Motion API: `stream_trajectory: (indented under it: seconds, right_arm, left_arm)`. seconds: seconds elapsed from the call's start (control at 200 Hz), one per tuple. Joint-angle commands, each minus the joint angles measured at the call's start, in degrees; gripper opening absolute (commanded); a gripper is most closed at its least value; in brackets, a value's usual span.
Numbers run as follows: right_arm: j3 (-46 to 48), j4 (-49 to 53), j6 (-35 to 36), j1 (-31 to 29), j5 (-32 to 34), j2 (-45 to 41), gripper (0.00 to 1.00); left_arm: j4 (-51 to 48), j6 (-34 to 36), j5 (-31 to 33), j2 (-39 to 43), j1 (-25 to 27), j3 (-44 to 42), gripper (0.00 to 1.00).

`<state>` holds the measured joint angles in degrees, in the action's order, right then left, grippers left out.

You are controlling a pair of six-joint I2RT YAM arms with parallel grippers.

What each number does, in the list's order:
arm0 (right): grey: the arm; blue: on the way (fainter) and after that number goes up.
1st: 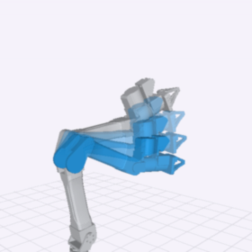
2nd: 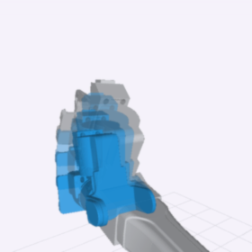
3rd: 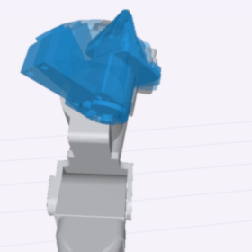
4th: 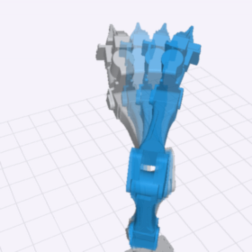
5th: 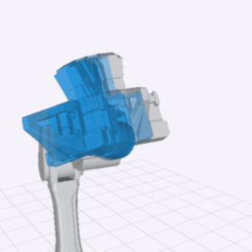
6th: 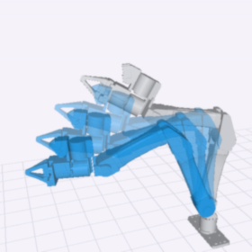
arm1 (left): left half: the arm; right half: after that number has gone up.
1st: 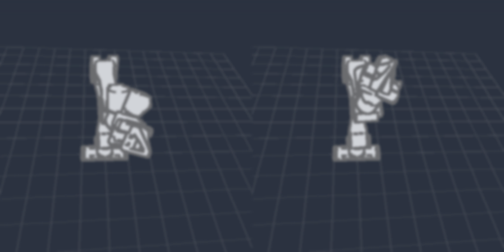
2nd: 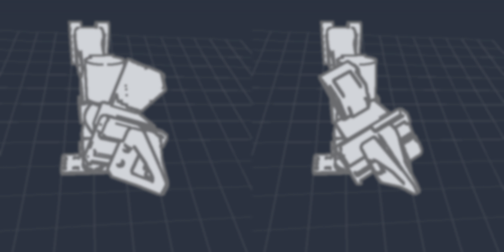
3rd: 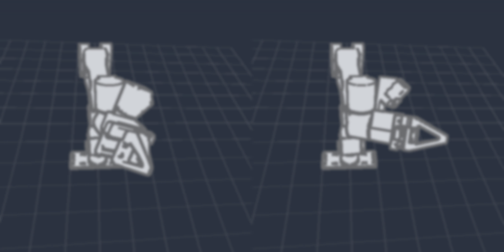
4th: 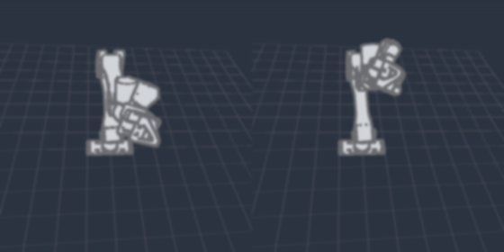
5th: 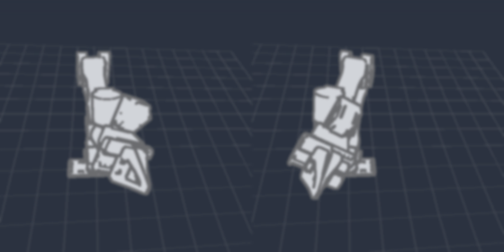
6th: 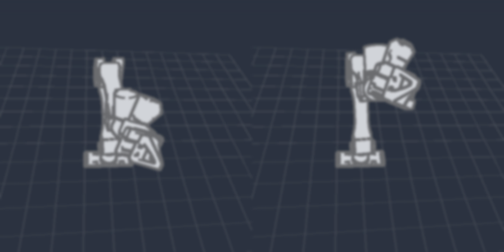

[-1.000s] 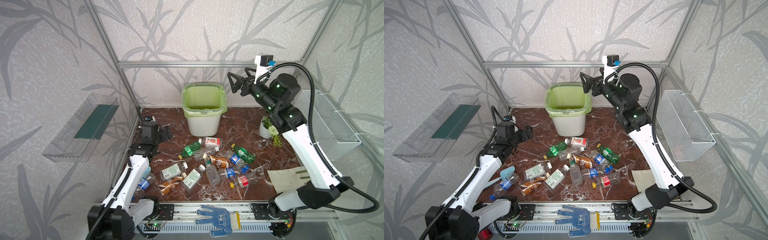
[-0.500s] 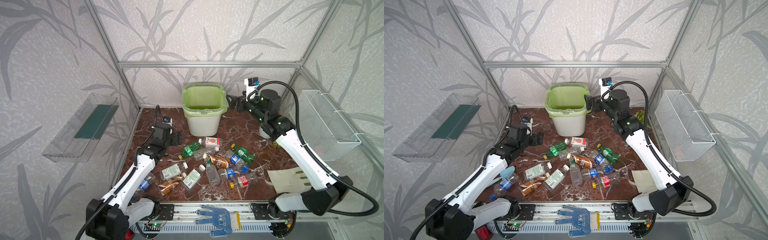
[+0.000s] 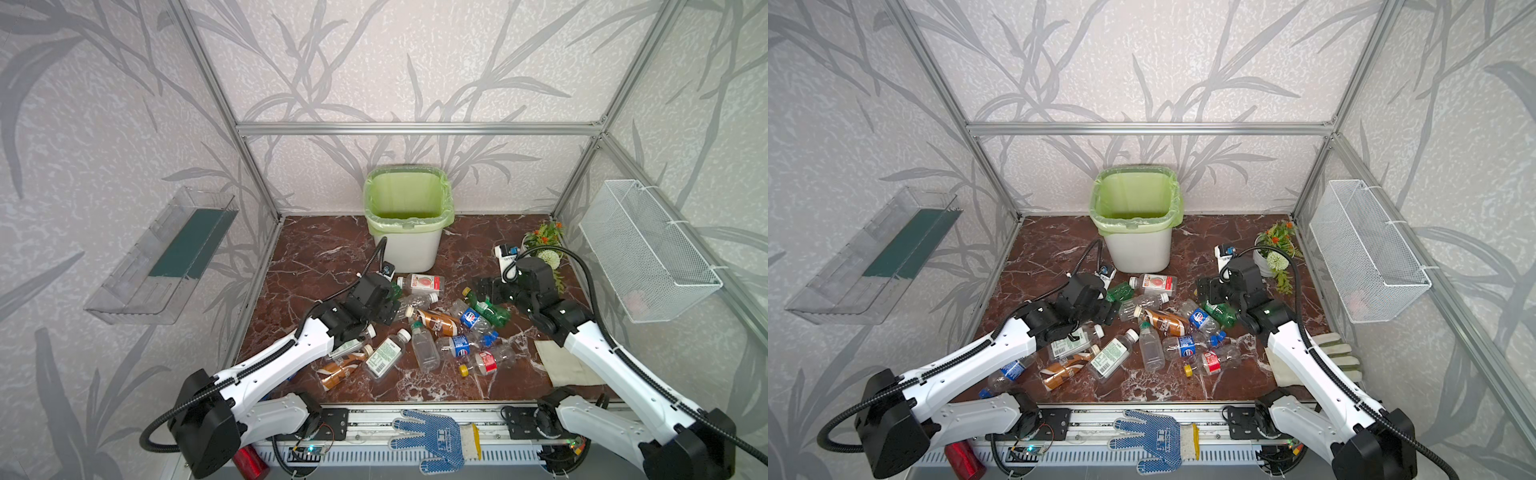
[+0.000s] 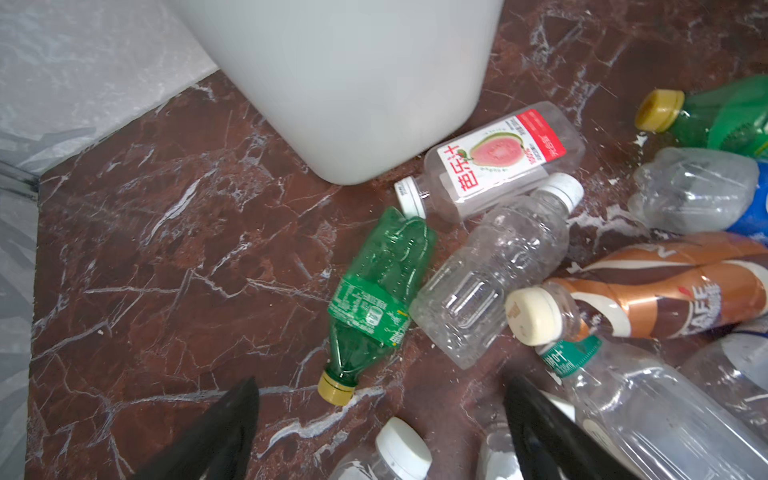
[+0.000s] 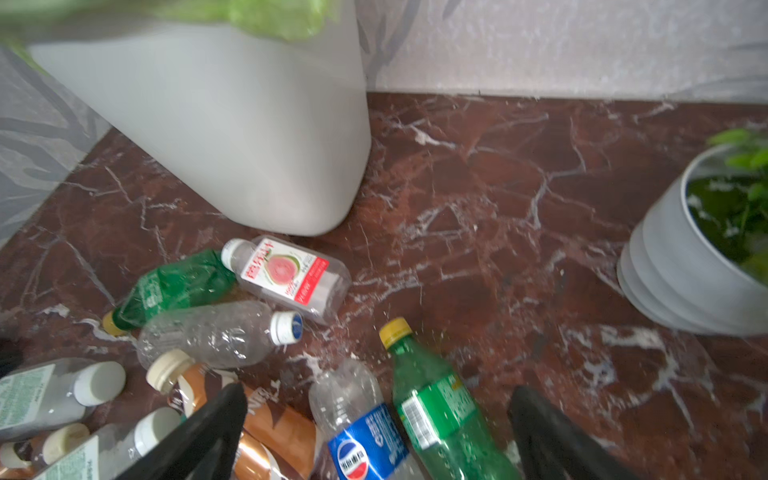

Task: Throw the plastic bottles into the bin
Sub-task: 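Lower both grippers into the bottle pile, right gripper grasping a crushed clear bottle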

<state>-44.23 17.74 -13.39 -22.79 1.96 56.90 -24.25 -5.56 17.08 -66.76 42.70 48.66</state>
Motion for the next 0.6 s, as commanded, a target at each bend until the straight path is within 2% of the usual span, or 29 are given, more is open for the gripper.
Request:
stream_trajectory:
  seconds: [0.0,0.17,0.465,0.595]
  right_arm:
    - [3.54,4.49,-5.46,0.82,1.86,-3.60,0.99]
    - [9.13,11.67,-15.41,0.81,2.97,-10.12,0.99]
    - [12.81,24.84,-32.81,-0.29,0.49,-21.75,1.00]
    - [14.03,27.52,-39.36,-2.52,-0.82,-23.51,0.99]
  left_arm:
    - [-1.27,-3.32,4.27,0.92,1.61,-1.51,0.92]
    - [1.87,-4.53,7.29,2.85,6.16,-5.01,0.93]
    - [2.73,-4.71,9.75,4.14,6.61,-6.51,0.93]
    - [3.88,-4.75,10.98,5.16,6.61,-7.53,0.93]
